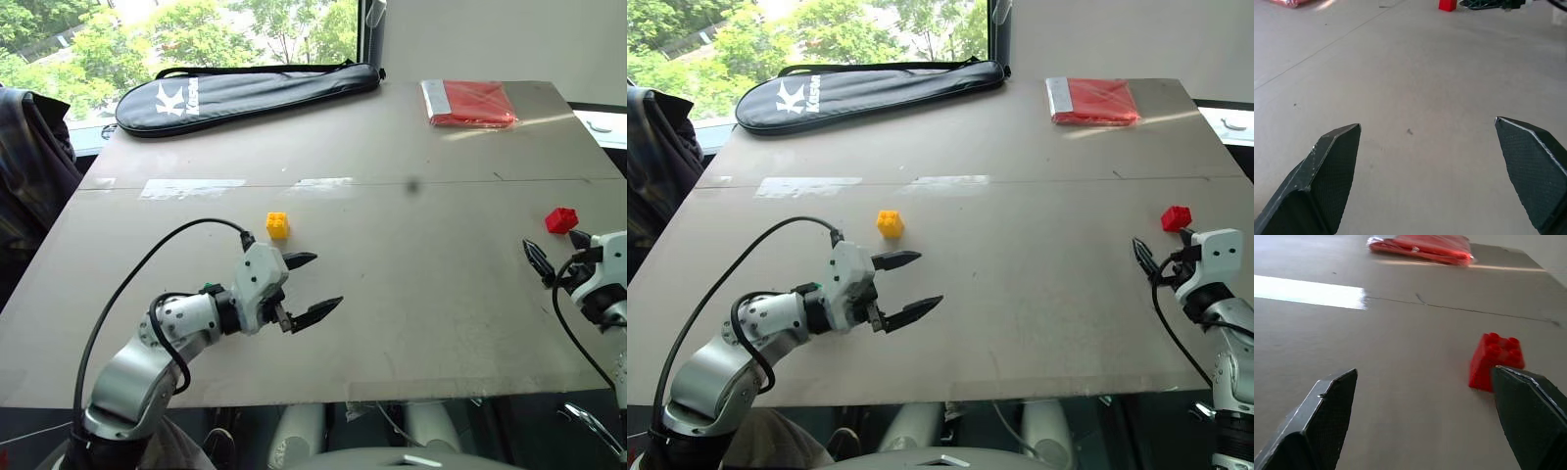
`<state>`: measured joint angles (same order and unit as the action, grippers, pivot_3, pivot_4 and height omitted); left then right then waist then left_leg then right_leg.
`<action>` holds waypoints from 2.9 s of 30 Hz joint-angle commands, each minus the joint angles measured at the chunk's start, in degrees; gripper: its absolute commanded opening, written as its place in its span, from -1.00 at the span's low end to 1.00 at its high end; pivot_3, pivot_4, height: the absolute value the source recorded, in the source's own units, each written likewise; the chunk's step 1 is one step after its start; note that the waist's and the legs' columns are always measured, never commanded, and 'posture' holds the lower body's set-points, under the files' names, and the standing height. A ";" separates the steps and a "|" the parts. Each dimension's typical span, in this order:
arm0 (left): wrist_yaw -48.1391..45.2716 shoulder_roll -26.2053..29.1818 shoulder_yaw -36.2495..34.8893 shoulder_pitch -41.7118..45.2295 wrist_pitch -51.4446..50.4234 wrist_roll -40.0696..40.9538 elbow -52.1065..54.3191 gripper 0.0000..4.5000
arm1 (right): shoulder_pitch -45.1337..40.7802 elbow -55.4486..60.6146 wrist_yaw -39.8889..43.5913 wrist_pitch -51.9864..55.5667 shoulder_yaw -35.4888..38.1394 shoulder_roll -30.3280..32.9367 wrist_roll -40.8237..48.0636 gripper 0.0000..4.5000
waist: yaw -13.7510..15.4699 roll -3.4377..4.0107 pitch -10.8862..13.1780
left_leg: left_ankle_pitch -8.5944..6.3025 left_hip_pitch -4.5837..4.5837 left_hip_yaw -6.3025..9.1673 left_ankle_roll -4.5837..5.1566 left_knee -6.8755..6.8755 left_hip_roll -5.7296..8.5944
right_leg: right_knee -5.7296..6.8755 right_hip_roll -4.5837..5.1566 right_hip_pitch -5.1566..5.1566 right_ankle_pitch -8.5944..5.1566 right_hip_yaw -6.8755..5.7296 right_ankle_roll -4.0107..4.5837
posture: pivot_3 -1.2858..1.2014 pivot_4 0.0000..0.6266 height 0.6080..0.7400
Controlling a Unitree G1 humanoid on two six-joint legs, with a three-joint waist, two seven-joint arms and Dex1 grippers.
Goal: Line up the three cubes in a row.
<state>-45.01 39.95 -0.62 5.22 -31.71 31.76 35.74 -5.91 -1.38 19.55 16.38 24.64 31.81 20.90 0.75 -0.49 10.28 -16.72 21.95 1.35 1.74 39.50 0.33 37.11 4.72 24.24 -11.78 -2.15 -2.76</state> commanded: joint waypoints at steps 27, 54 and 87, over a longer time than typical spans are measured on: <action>0.39 2.78 0.99 15.27 -10.06 6.74 3.40 1.00 | -25.78 -38.97 7.74 -1.82 -5.21 7.12 -6.42 -0.16 | -1.50 -0.02 0.02 | 0.00 -0.02 -0.11 0.01 -0.04 0.04 | -0.07 -0.11 0.00 0.05 0.16 -0.05 | 0.03 -0.52 0.31; -9.63 8.62 2.08 3.89 -0.66 0.34 1.63 1.00 | -21.86 -33.03 72.95 -33.99 -34.80 10.65 0.14 -0.46 | -1.53 -0.05 0.07 | 0.01 -0.12 -0.13 -0.01 -0.04 -0.17 | -0.08 -0.16 -0.02 0.05 0.19 -0.07 | 0.03 -0.52 0.31; 11.18 -15.48 -21.34 -35.34 19.02 -7.92 5.24 1.00 | -18.33 -25.97 72.61 -27.28 -25.39 14.30 19.28 0.99 | -0.53 -0.02 0.08 | 0.00 0.01 -0.02 -0.04 -0.06 -0.23 | -0.24 0.16 -0.02 0.01 0.23 0.34 | 0.03 -0.52 0.31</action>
<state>-35.33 25.24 -18.86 -27.99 -16.51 25.51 42.34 -25.09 -30.46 89.86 -13.49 -3.92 44.90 37.56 0.22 -0.51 10.35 -16.73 21.91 1.29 1.72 39.44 0.09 36.85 4.90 24.21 -11.76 -1.96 -2.40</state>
